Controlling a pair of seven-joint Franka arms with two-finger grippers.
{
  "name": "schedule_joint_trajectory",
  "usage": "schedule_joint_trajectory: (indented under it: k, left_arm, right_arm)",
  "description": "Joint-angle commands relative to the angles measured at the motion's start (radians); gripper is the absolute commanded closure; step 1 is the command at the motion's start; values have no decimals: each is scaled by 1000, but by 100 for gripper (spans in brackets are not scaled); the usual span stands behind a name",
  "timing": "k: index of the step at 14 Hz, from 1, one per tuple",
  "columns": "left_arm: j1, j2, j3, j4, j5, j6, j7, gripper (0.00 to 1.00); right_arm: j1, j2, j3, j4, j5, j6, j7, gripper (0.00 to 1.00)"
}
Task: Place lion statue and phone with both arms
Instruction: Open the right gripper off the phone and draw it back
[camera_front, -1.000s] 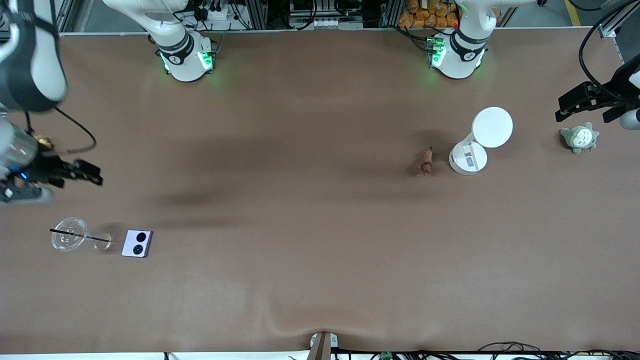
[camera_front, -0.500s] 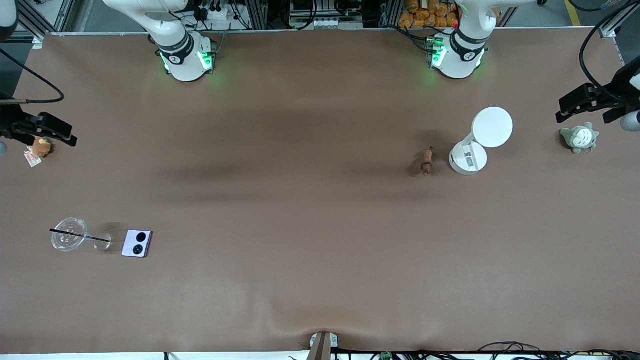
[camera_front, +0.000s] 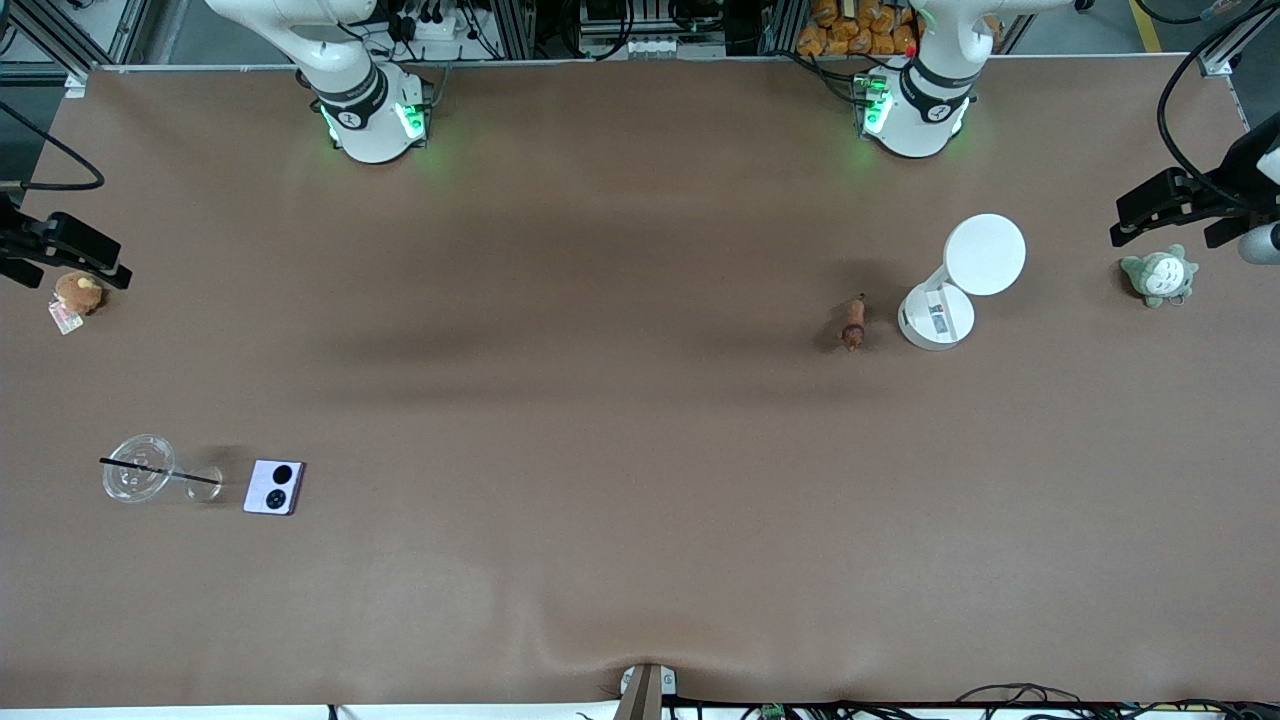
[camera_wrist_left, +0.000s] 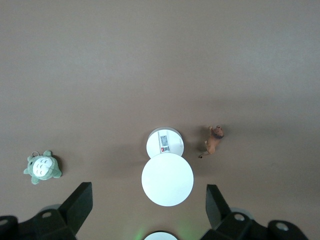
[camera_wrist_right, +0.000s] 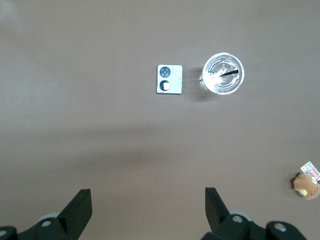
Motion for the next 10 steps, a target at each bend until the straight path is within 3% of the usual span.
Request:
schedule_joint_trajectory:
  k: [1, 10]
  left_arm:
    - [4, 13, -4, 17, -4, -11, -14, 0]
    - [6, 12, -4, 16, -7, -11, -12, 0]
  right_arm:
    - [-1, 12, 10, 37, 4, -25, -11, 0]
    - [-12, 17, 5, 30, -9, -44, -14, 0]
